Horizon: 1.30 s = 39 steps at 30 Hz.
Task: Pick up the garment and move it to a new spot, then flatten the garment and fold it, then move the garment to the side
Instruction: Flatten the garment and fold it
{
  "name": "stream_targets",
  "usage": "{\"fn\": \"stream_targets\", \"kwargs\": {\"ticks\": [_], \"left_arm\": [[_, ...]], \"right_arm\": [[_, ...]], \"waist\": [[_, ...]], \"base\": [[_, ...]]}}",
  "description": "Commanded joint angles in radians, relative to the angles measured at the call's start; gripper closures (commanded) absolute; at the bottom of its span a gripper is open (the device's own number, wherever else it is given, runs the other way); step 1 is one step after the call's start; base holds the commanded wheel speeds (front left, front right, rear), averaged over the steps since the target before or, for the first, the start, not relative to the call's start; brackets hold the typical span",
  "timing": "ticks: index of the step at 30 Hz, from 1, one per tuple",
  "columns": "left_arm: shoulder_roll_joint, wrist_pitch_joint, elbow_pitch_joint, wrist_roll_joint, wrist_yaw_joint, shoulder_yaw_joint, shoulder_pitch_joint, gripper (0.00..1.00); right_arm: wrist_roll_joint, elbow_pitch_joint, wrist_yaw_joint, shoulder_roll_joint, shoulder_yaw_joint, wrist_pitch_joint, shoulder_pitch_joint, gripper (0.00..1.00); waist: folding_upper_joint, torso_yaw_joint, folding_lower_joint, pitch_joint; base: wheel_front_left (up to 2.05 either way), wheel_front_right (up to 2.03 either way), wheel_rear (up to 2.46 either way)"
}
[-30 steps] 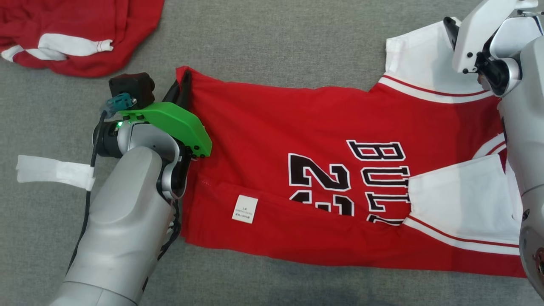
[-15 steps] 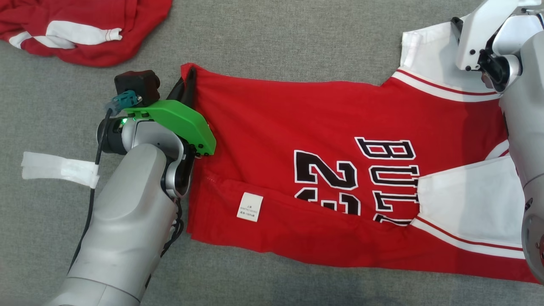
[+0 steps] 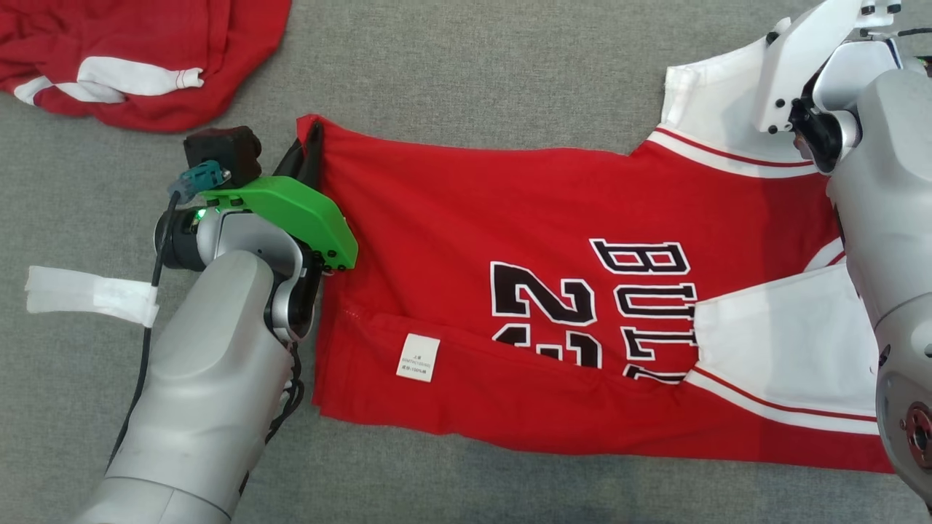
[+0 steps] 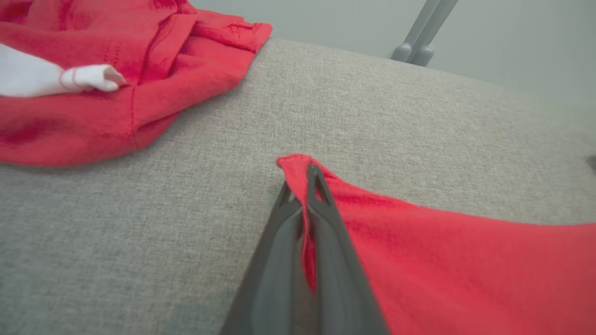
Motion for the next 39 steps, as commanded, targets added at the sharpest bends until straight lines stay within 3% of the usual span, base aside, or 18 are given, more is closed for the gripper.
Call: {"fn": "stream_targets", "kwargs": {"ticks": [1,10,25,31,39], "left_arm": [[0.015,-0.005,0.002,-0.009,0.0,0.007,0.002,1.0],[0.048,0.007,-0.011,-0.03,0.011,0.023,0.043,1.0],[0.117,-0.004,-0.168,-0.058,0.043,0.046,0.183,1.0],[0.125,-0.031,-0.294,-0.081,0.076,0.066,0.321,1.0],[0.153,-0.067,-0.47,-0.102,0.123,0.088,0.497,1.0]], "right_arm": [[0.018,0.002,-0.001,0.005,0.005,-0.016,-0.006,1.0],[0.181,-0.067,-0.001,-0.004,0.119,-0.105,0.047,1.0],[0.547,-0.446,-0.001,-0.154,0.349,-0.212,0.31,1.0],[0.628,-0.615,-0.001,-0.203,0.359,-0.26,0.502,1.0],[0.632,-0.794,-0.001,-0.22,0.291,-0.293,0.754,1.0]], "waist": [[0.0098,-0.011,0.0,-0.014],[0.0098,-0.063,0.0,-0.079],[0.0098,-0.129,0.0,-0.168],[0.0098,-0.14,0.0,-0.204],[0.0098,-0.152,0.0,-0.229]], "base": [[0.0,0.0,0.0],[0.0,0.0,0.0],[0.0,0.0,0.0],[0.0,0.0,0.0],[0.0,0.0,0.0]]}}
